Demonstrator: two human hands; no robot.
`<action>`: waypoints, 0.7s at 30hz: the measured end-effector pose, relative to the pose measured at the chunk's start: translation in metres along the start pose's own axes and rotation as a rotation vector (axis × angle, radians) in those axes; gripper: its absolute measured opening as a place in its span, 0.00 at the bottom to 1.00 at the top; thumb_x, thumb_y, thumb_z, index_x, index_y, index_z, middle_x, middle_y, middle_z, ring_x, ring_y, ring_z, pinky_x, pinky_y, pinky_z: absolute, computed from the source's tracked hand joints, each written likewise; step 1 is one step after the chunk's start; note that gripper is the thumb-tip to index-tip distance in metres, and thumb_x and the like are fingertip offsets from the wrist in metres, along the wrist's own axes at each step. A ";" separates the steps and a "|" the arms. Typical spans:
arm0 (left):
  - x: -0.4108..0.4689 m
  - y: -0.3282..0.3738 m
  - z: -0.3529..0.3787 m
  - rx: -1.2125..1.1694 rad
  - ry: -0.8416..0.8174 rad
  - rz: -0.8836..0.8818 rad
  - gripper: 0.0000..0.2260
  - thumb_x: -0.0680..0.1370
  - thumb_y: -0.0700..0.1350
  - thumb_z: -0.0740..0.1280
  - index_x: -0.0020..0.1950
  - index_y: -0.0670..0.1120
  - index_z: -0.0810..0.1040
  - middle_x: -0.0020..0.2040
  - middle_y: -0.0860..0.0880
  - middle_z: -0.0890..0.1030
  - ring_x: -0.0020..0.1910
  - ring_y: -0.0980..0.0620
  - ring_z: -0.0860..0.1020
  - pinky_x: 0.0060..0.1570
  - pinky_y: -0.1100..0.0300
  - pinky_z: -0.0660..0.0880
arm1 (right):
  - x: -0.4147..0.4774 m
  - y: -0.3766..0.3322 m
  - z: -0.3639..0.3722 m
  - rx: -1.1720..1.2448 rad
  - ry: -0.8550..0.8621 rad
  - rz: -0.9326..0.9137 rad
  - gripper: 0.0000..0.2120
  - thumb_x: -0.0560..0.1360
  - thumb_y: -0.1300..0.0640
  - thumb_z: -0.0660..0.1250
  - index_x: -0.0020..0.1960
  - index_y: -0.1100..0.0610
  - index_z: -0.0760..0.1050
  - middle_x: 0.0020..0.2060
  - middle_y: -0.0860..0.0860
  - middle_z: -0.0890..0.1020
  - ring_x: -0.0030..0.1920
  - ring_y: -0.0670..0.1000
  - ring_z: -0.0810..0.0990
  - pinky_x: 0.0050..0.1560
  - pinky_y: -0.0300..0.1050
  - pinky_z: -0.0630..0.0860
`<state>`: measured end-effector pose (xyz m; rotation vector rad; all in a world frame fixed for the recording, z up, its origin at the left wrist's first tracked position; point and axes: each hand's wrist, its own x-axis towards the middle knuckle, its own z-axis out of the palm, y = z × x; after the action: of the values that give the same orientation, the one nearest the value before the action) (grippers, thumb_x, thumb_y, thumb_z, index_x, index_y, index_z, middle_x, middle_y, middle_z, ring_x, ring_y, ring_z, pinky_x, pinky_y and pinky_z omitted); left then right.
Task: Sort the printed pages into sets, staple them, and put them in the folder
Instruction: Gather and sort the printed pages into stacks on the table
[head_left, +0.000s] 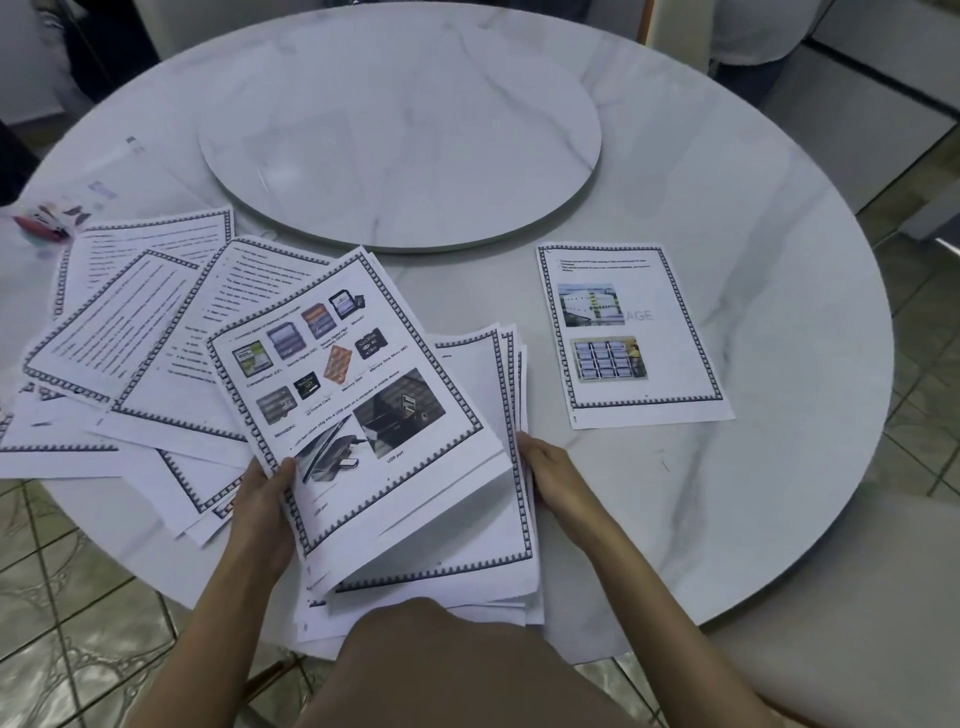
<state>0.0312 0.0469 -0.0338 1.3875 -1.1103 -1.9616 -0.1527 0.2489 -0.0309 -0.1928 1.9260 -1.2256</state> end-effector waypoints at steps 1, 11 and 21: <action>0.000 0.000 0.000 0.001 -0.004 -0.002 0.11 0.81 0.37 0.53 0.61 0.46 0.69 0.48 0.51 0.78 0.43 0.53 0.80 0.43 0.59 0.75 | 0.000 0.000 0.005 0.016 -0.020 0.002 0.20 0.80 0.47 0.53 0.65 0.55 0.73 0.62 0.51 0.78 0.63 0.51 0.75 0.67 0.50 0.68; 0.000 0.001 -0.002 0.001 0.000 -0.010 0.13 0.81 0.38 0.54 0.64 0.46 0.69 0.51 0.49 0.79 0.40 0.55 0.82 0.42 0.58 0.79 | -0.002 -0.002 0.010 0.008 0.029 -0.075 0.13 0.78 0.57 0.61 0.61 0.56 0.74 0.55 0.49 0.80 0.56 0.49 0.78 0.57 0.43 0.74; -0.007 -0.003 0.014 0.117 -0.068 0.024 0.13 0.80 0.38 0.56 0.64 0.44 0.70 0.58 0.44 0.78 0.49 0.50 0.80 0.47 0.56 0.80 | -0.006 0.000 -0.064 -0.261 0.164 -0.081 0.12 0.78 0.59 0.60 0.60 0.60 0.74 0.50 0.50 0.78 0.50 0.50 0.77 0.51 0.40 0.71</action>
<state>0.0213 0.0583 -0.0311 1.3687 -1.2849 -1.9679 -0.1935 0.2958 -0.0156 -0.3176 2.2393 -1.0660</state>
